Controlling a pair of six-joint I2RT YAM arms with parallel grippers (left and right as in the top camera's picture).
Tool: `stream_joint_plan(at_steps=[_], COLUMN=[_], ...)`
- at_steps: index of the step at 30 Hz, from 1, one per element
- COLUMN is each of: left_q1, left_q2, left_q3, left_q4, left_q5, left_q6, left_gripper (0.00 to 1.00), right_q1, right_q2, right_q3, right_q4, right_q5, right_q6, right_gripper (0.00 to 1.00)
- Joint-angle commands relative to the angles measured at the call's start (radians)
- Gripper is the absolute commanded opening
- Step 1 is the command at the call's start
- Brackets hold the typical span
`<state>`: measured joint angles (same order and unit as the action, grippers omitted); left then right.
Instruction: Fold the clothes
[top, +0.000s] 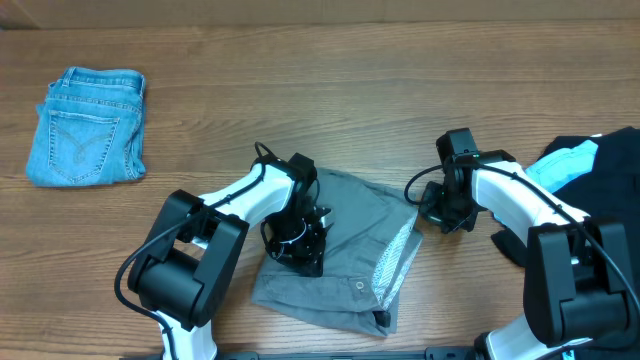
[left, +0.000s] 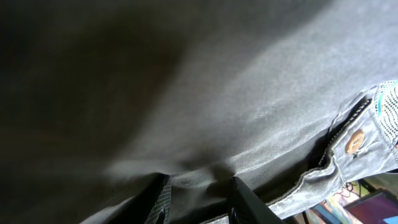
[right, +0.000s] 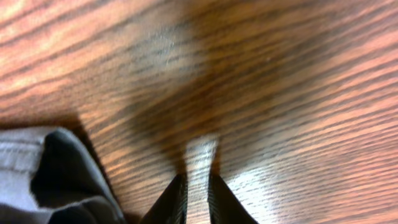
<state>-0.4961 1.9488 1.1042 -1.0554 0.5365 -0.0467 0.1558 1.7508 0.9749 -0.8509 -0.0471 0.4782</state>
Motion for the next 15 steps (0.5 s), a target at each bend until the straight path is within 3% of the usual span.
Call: stream_joint_plan(at_steps=[1, 6, 10, 12, 15], left_q1=[0.027, 0.050, 0.053, 0.056, 0.062], left_q2=[-0.016, -0.100, -0.171, -0.197, -0.210], left_q3=[0.027, 0.153, 0.251, 0.284, 0.315], left_q4=[0.000, -0.011, -0.011, -0.001, 0.014], left_q5=[-0.053, 0.003, -0.005, -0.033, -0.077], left_q6=[-0.024, -0.024, -0.026, -0.034, -0.060], left_gripper=[0.34, 0.41, 0.55, 0.64, 0.68], right_q1=[0.000, 0.000, 0.002, 0.009, 0.035], right_q2=[-0.004, -0.063, -0.123, -0.126, -0.121], right_q3=[0.039, 0.135, 0.149, 0.145, 0.099], right_q4=[-0.014, -0.146, -0.248, -0.272, -0.225], right_q5=[0.035, -0.168, -0.360, -0.385, -0.381], right_q6=[0.010, -0.141, -0.195, -0.196, -0.195], right_gripper=[0.13, 0.14, 0.19, 0.20, 0.20])
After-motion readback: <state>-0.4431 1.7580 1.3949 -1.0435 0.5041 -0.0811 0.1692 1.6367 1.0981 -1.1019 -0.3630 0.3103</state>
